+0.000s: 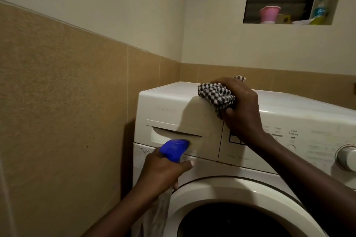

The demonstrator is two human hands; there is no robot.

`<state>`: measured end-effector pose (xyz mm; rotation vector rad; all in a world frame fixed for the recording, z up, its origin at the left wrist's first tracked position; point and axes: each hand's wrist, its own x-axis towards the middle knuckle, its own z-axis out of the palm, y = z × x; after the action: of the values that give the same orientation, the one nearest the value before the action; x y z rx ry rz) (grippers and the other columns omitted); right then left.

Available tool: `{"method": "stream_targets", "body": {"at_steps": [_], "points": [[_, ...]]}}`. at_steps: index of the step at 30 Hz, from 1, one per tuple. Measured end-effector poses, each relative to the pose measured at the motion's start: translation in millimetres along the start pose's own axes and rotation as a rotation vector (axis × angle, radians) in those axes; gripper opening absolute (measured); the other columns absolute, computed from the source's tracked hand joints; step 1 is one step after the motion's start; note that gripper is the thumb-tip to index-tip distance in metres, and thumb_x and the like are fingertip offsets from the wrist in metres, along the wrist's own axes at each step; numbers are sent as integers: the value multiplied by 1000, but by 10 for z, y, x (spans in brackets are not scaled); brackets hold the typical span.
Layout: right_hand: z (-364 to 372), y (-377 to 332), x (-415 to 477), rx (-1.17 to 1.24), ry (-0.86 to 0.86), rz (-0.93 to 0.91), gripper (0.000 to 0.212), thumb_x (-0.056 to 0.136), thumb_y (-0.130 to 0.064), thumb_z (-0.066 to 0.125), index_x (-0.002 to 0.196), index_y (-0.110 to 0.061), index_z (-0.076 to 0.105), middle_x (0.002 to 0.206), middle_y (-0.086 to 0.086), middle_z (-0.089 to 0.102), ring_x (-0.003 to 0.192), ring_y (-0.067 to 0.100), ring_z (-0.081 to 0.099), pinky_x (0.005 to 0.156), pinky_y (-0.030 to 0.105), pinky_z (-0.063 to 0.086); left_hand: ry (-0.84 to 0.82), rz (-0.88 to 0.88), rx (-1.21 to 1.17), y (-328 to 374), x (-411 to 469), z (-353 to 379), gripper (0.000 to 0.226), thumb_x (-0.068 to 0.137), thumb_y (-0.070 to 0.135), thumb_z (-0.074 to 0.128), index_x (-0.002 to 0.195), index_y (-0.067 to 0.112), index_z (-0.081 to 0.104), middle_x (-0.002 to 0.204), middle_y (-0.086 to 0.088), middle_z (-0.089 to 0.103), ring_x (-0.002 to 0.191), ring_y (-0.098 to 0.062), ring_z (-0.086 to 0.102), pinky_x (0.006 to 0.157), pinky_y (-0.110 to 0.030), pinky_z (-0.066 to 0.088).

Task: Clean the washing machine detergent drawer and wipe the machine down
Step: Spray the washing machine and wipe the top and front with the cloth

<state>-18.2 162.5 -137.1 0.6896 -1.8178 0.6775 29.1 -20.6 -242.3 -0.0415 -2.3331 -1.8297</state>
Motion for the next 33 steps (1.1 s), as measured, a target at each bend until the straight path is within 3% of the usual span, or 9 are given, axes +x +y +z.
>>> {"method": "stream_targets", "body": {"at_steps": [4,9,13,17,21,26,31,33], "points": [[56,-14,-235,-26,-57,-25,43,73,-7,77,114,-12,66,117,2,64,113,16,55,97,17,39,93,-61,-2,-157,83,-202,36,76,29,80,96,3,64,60,-10,64,43,-18,56,57,-30,51],[73,-29,-545,-261,-157,-171,48,78,-25,67,123,-10,63,133,8,56,127,25,47,108,38,34,151,-74,-62,-209,137,-423,42,77,24,80,105,0,60,60,-8,58,39,-10,53,43,-21,44],[30,-31,-1004,-480,-267,-227,53,69,-33,64,120,-18,63,133,5,53,118,28,50,91,37,36,167,-51,-74,-220,100,-565,43,75,25,81,106,4,60,60,-8,59,43,-14,55,47,-24,47],[102,-64,-1488,-447,-347,-145,56,72,-47,53,124,-28,51,129,-2,48,118,22,46,82,39,50,158,-52,-128,-243,69,-626,35,75,22,82,98,6,62,59,-6,59,43,-14,54,46,-21,46],[343,-117,-1408,-449,-367,-206,47,74,-43,54,118,-26,56,125,-3,50,111,23,53,73,38,51,134,-67,-155,-251,42,-626,31,78,24,79,98,5,65,59,-6,59,45,-13,54,47,-20,46],[444,-196,-1204,-492,-302,-163,43,78,-34,54,115,-19,68,128,0,61,116,21,52,80,38,49,164,-43,-154,-293,62,-667,34,76,26,81,100,9,64,55,-3,60,43,-12,55,48,-23,47],[402,-188,-1486,-470,-383,-210,61,71,-40,53,129,-20,59,134,-2,52,121,22,49,85,36,45,168,-43,-173,-299,98,-707,40,75,26,82,104,6,63,60,-5,61,45,-13,56,50,-24,49],[551,-241,-1423,-469,-405,-238,59,74,-38,51,130,-20,58,134,1,53,114,26,58,78,38,50,176,-33,-188,-305,114,-720,39,74,25,82,104,7,64,60,-5,62,46,-15,56,55,-28,50]]}}
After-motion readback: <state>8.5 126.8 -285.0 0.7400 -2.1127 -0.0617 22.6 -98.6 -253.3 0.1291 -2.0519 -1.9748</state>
